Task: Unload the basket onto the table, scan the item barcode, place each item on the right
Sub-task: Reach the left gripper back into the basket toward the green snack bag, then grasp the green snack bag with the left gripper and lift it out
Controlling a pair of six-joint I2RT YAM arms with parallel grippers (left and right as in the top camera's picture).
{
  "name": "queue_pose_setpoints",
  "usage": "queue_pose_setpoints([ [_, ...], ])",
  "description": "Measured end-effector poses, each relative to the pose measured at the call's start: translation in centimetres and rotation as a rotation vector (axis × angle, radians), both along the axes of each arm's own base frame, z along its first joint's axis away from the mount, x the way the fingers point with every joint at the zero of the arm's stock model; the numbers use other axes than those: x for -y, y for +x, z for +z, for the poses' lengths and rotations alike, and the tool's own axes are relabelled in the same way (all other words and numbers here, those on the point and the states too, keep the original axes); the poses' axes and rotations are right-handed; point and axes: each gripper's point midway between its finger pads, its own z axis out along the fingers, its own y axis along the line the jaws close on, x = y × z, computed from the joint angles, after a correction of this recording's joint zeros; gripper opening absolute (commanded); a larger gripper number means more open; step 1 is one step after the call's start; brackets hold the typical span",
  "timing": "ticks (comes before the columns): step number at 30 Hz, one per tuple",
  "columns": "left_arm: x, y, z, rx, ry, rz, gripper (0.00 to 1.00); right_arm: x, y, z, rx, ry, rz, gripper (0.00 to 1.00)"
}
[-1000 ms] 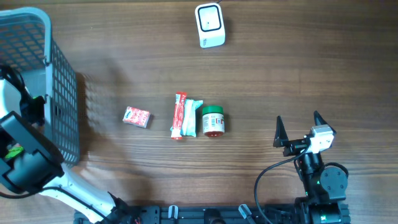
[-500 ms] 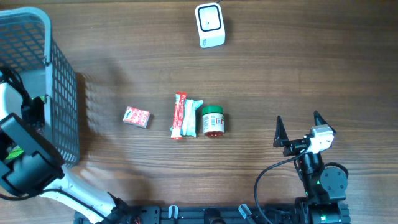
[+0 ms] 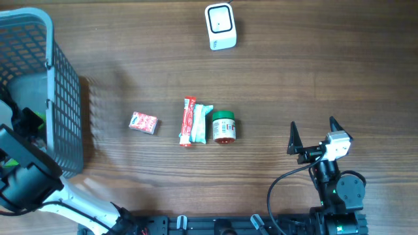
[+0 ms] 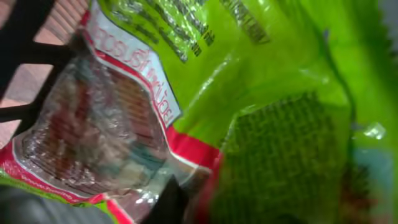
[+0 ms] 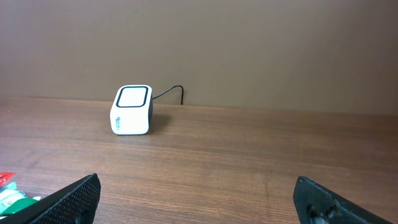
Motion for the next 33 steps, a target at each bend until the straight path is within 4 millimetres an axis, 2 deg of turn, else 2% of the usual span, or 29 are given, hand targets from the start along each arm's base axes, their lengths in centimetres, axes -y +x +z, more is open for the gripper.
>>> queue_pose_setpoints([
  [5, 0.1, -0.1, 0.3, -0.006, -0.007, 0.003, 0.04, 0.0, 0.0, 0.0, 0.0, 0.0, 0.0, 1.0],
  [8, 0.9, -0.4, 0.9, -0.026, -0.04, 0.015, 0.04, 0.0, 0.0, 0.0, 0.0, 0.0, 0.0, 1.0],
  [10, 1.3, 0.1, 2.0, -0.027, -0.053, 0.015, 0.04, 0.0, 0.0, 0.0, -0.001, 0.0, 0.0, 1.0],
  [12, 1.3, 1.5, 4.2, 0.009, -0.032, 0.002, 0.04, 0.0, 0.0, 0.0, 0.0, 0.0, 0.0, 1.0],
  [13, 1.3, 2.4, 5.5, 0.036, -0.013, -0.007, 0.04, 0.0, 0.0, 0.0, 0.0, 0.0, 0.0, 1.0],
  [15, 1.5, 4.3, 9.3, 0.107, 0.041, -0.039, 0.04, 0.0, 0.0, 0.0, 0.0, 0.0, 0.0, 1.0],
  [17, 2.2, 6.1, 14.4, 0.213, 0.118, -0.075, 0.04, 0.0, 0.0, 0.0, 0.0, 0.0, 0.0, 1.0],
  [19, 3.7, 7.2, 20.6, 0.351, 0.205, -0.103, 0.04, 0.0, 0.0, 0.0, 0.0, 0.0, 0.0, 1.0],
  [21, 5.3, 7.1, 25.2, 0.457, 0.265, -0.12, 0.04, 0.0, 0.0, 0.0, 0.0, 0.0, 0.0, 1.0],
  [23, 7.7, 6.1, 30.3, 0.579, 0.327, -0.136, 0.04, 0.0, 0.0, 0.0, 0.0, 0.0, 0.0, 1.0],
  [24, 8.8, 5.6, 32.0, 0.624, 0.345, -0.144, 0.04, 0.0, 0.0, 0.0, 0.0, 0.0, 0.0, 1.0],
  [27, 12.7, 4.1, 36.4, 0.762, 0.371, -0.195, 0.04, 0.0, 0.0, 0.0, 0.0, 0.0, 0.0, 1.0],
  [28, 14.4, 3.8, 37.7, 0.813, 0.365, -0.227, 0.04, 0.0, 0.0, 0.0, 0.0, 0.0, 0.0, 1.0],
  [29, 17.1, 3.3, 39.1, 0.878, 0.338, -0.281, 0.04, 0.0, 0.0, 0.0, 0.0, 0.0, 0.0, 1.0],
  [31, 20.3, 2.7, 40.1, 0.933, 0.289, -0.344, 0.04, 0.0, 0.0, 0.0, 0.0, 0.0, 0.0, 1.0],
  [33, 23.4, 2.0, 40.0, 0.947, 0.222, -0.408, 0.04, 0.0, 0.0, 0.0, 0.0, 0.0, 0.0, 1.0],
])
